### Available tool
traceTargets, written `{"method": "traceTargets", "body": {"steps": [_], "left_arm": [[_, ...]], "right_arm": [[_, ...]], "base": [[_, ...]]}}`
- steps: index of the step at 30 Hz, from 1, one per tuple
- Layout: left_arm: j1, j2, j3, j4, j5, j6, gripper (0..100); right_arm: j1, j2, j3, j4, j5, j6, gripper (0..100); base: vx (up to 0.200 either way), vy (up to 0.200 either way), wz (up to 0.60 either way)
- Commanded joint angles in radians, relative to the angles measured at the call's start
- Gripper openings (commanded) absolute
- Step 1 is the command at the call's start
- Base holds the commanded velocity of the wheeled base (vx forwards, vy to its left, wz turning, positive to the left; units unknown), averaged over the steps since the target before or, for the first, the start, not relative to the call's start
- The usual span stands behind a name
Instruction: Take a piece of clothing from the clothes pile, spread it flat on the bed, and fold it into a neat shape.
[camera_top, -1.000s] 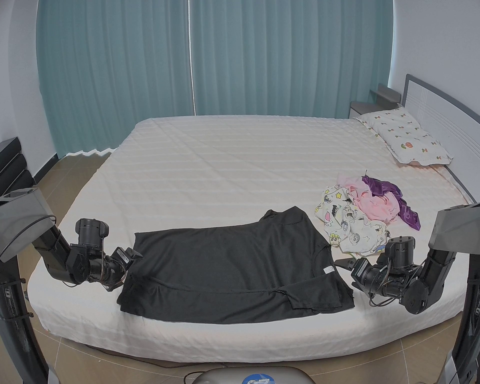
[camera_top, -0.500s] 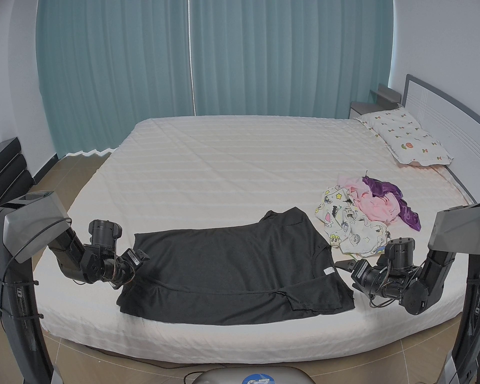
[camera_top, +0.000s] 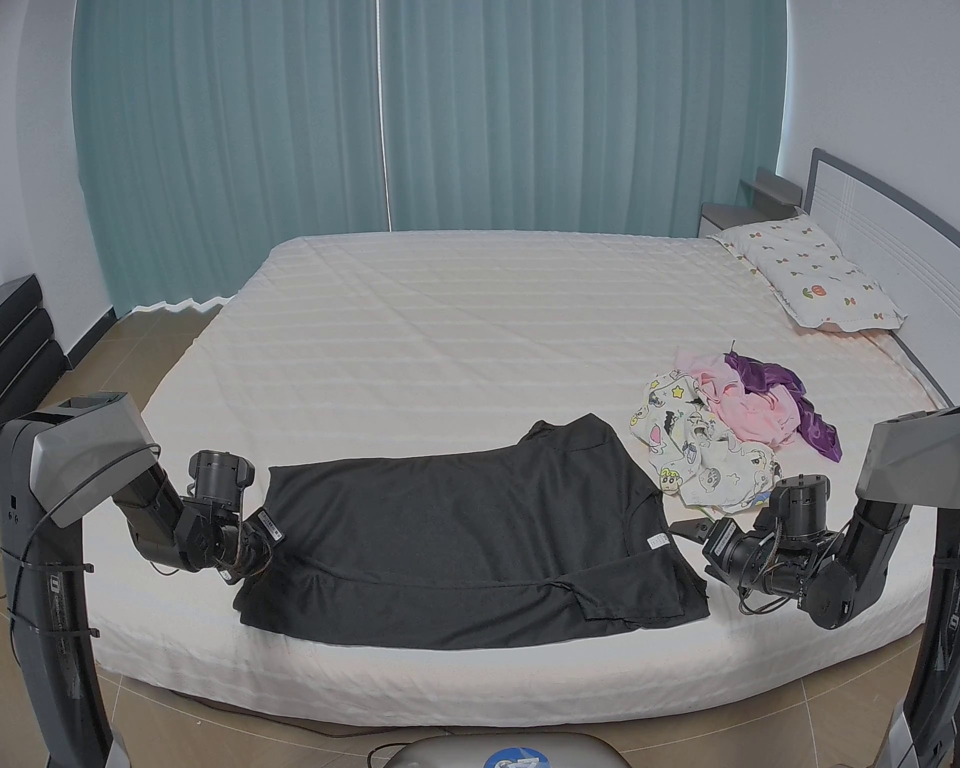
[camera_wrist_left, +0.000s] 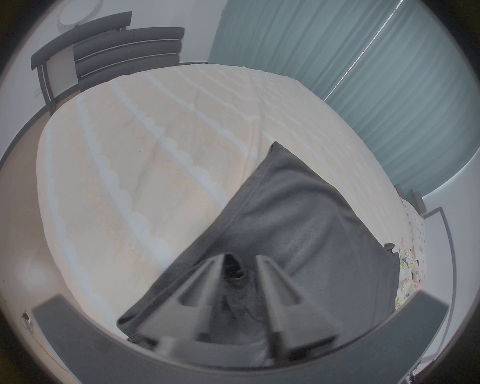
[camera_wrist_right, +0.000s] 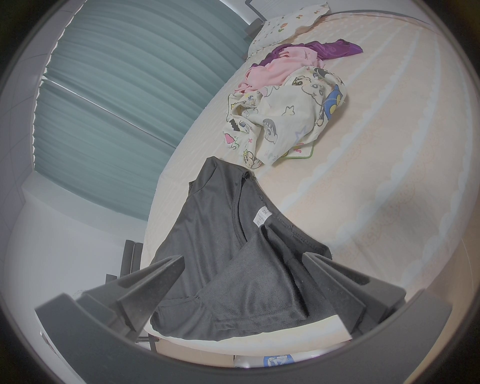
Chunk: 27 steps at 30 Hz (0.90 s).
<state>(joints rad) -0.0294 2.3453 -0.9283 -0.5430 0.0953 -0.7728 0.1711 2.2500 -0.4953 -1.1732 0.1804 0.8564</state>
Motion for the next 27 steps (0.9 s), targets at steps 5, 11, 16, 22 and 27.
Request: {"method": "traceTargets", "body": {"steps": [5,11,16,22,27], "left_arm": [[0.039,0.000,0.009,0.000,0.020,-0.003,0],[0.057,-0.020,0.031,-0.008,0.007,-0.011,0],[0.049,-0.026,0.045,-0.009,-0.002,-0.013,0],[0.046,-0.041,0.059,-0.009,-0.016,-0.013,0],[0.046,-0.043,0.066,-0.008,-0.034,-0.014,0]], "right_arm": [[0.001,0.008,-0.017,0.006,0.002,-0.023,100],[0.001,0.039,-0.063,0.010,0.005,-0.057,100],[-0.001,0.074,-0.131,0.040,0.013,-0.122,100],[-0.002,0.114,-0.210,0.125,0.062,-0.246,100],[-0.002,0.169,-0.304,0.188,0.103,-0.327,100]], "base": [[0.000,0.000,0.00],[0.000,0.000,0.00],[0.000,0.000,0.00],[0.000,0.000,0.00],[0.000,0.000,0.00]]}}
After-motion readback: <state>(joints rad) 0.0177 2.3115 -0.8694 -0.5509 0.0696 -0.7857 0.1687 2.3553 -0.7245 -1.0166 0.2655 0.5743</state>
